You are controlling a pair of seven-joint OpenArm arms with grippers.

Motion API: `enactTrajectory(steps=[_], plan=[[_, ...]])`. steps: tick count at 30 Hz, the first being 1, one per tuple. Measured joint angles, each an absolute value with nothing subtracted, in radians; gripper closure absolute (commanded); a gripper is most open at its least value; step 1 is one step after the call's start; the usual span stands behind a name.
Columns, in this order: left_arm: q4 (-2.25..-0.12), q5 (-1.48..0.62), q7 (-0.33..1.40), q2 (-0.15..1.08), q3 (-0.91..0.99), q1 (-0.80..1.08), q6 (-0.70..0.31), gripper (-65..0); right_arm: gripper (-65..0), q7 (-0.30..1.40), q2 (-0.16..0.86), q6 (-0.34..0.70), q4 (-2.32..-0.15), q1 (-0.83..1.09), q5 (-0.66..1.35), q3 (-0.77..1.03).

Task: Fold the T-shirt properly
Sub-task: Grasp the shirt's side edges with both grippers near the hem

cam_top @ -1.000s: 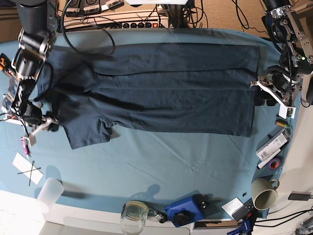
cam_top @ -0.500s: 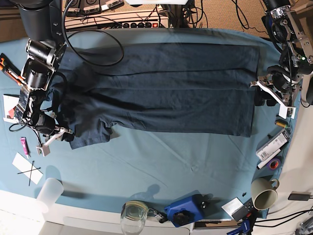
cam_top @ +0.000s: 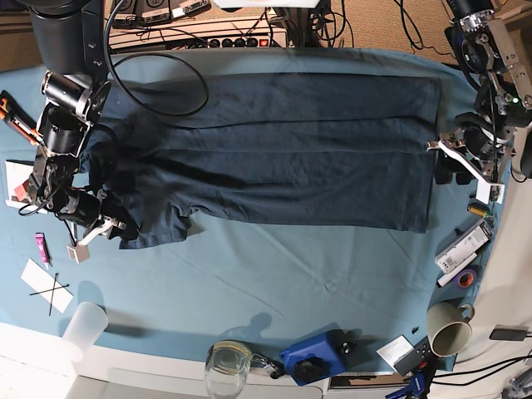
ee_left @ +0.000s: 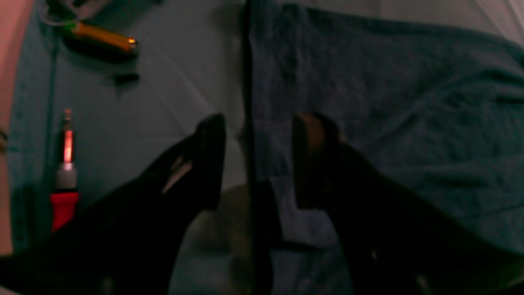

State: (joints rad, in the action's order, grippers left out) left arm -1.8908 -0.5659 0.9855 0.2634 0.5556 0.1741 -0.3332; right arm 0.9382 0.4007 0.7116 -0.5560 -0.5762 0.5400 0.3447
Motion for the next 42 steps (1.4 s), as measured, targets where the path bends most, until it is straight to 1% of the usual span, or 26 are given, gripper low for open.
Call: enactTrajectory(steps=[7, 10, 12, 16, 18, 20, 22, 23, 25, 29, 32, 34, 36, 38, 39, 40, 41, 42], plan=[[-1.770, -0.566, 0.998, 0.263, 0.556, 0.062, -0.339, -27.6, -19.1, 0.958, 0.401, 0.712, -0.556, -0.574, 0.562, 0.344], [-1.676, -0.570, 1.012, 0.268, 0.551, -0.016, -0.395, -27.6, -19.1, 0.965, 0.402, 0.712, -0.556, -0.574, 0.570, 0.344], [-1.600, -0.566, 1.040, 0.281, 0.522, -0.072, -0.399, -27.6, -19.1, 0.969, 0.405, 0.712, -0.558, -0.573, 0.579, 0.344], [-1.453, -0.532, 1.039, 0.318, 0.407, -0.176, -0.398, -27.6, -19.1, 0.988, 0.414, 0.713, -0.572, -0.570, 0.582, 0.344], [-1.393, -0.504, 1.039, 0.332, 0.367, -0.221, -0.371, -27.6, -19.1, 0.999, 0.420, 0.713, -0.575, -0.570, 0.582, 0.344], [-1.342, -0.476, 1.039, 0.341, 0.347, -0.255, -0.363, -27.6, -19.1, 1.010, 0.429, 0.713, -0.576, -0.570, 0.582, 0.344], [-1.301, -0.475, 1.046, 0.346, 0.332, -0.275, -0.370, -27.6, -19.1, 1.010, 0.435, 0.713, -0.576, -0.568, 0.582, 0.344], [-1.280, -0.475, 1.060, 0.346, 0.327, -0.284, -0.392, -27.6, -19.1, 1.010, 0.438, 0.713, -0.576, -0.567, 0.583, 0.344], [-1.236, -0.476, 1.063, 0.343, 0.315, -0.300, -0.393, -27.6, -19.1, 1.016, 0.442, 0.712, -0.576, -0.567, 0.590, 0.344], [-1.133, -0.510, 1.022, 0.350, 0.289, -0.341, -0.395, -27.6, -19.1, 1.037, 0.448, 0.706, -0.576, -0.565, 0.620, 0.344], [-1.084, -0.529, 0.960, 0.352, 0.275, -0.350, -0.421, -27.5, -19.0, 1.048, 0.448, 0.706, -0.576, -0.565, 0.638, 0.344], [-1.073, -0.538, 0.960, 0.352, 0.276, -0.351, -0.421, -27.0, -16.6, 1.051, 0.448, 0.705, -0.576, -0.565, 0.638, 0.344], [-1.073, -0.539, 0.976, 0.352, 0.276, -0.355, -0.420, -21.1, -9.5, 1.068, 0.448, 0.704, -0.576, -0.565, 0.638, 0.344], [-1.073, -0.540, 0.996, 0.352, 0.276, -0.355, -0.420, -11.8, -2.2, 1.085, 0.448, 0.704, -0.576, -0.564, 0.637, 0.344], [-1.073, -0.540, 1.000, 0.352, 0.276, -0.355, -0.419, -6.7, 0.0, 1.093, 0.448, 0.704, -0.576, -0.564, 0.638, 0.344], [-1.073, -0.543, 1.013, 0.352, 0.276, -0.355, -0.412, -1.7, 0.0, 1.098, 0.448, 0.704, -0.576, -0.564, 0.638, 0.344], [-1.073, -0.551, 1.024, 0.352, 0.276, -0.355, -0.408, 0.0, 0.0, 1.100, 0.448, 0.704, -0.576, -0.564, 0.638, 0.344], [-1.072, -0.563, 1.029, 0.352, 0.276, -0.355, -0.408, 0.0, 0.0, 1.100, 0.448, 0.704, -0.576, -0.564, 0.638, 0.344]])
